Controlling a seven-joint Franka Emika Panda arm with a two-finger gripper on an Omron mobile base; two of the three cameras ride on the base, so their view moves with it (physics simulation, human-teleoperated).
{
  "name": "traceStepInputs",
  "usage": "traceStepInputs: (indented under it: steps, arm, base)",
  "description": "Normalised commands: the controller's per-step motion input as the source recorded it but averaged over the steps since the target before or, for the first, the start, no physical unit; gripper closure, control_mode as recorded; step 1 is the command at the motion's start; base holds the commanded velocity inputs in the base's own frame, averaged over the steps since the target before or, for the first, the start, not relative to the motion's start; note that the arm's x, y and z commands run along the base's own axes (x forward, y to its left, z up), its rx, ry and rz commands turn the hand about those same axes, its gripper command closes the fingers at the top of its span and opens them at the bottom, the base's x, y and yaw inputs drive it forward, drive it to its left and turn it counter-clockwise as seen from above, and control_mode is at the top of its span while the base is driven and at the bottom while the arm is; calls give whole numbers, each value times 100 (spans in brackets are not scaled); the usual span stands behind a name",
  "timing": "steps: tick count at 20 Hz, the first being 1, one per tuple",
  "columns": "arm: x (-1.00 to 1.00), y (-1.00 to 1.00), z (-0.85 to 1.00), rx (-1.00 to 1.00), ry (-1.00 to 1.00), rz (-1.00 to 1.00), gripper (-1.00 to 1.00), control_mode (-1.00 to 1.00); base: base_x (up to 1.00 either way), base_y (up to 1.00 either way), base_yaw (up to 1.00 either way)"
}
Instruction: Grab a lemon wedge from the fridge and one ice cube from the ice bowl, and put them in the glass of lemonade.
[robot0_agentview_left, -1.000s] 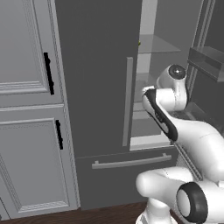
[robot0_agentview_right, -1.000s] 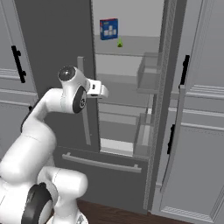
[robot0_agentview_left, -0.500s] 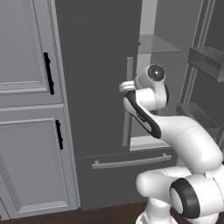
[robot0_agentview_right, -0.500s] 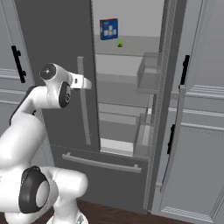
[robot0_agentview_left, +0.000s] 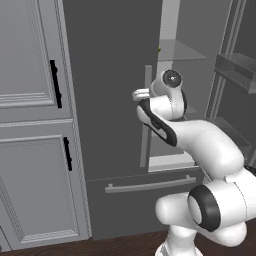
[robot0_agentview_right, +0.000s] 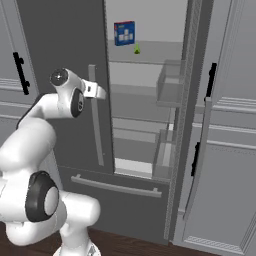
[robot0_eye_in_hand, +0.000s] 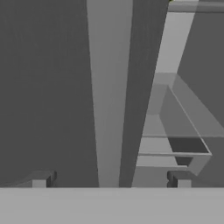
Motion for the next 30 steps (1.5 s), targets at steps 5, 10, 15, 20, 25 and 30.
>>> traceStepInputs:
  steps: [5, 10, 15, 20, 25, 30]
  arm:
    - [60, 0, -50, 0, 1, 0, -100, -100]
    - [66, 0, -25, 0, 0, 0, -100, -100]
    - [55, 0, -18, 0, 0, 0, -100, -100]
    - [56, 2, -14, 0, 1, 0, 100, -100]
    - [16, 5, 0, 0, 5, 0, 100, -100]
    - [9, 17, 0, 0, 4, 0, 100, -100]
  base:
    - [0, 0, 0]
    - [0, 0, 0]
    - [0, 0, 0]
    - [0, 0, 0]
    - [0, 0, 0]
    - [0, 0, 0]
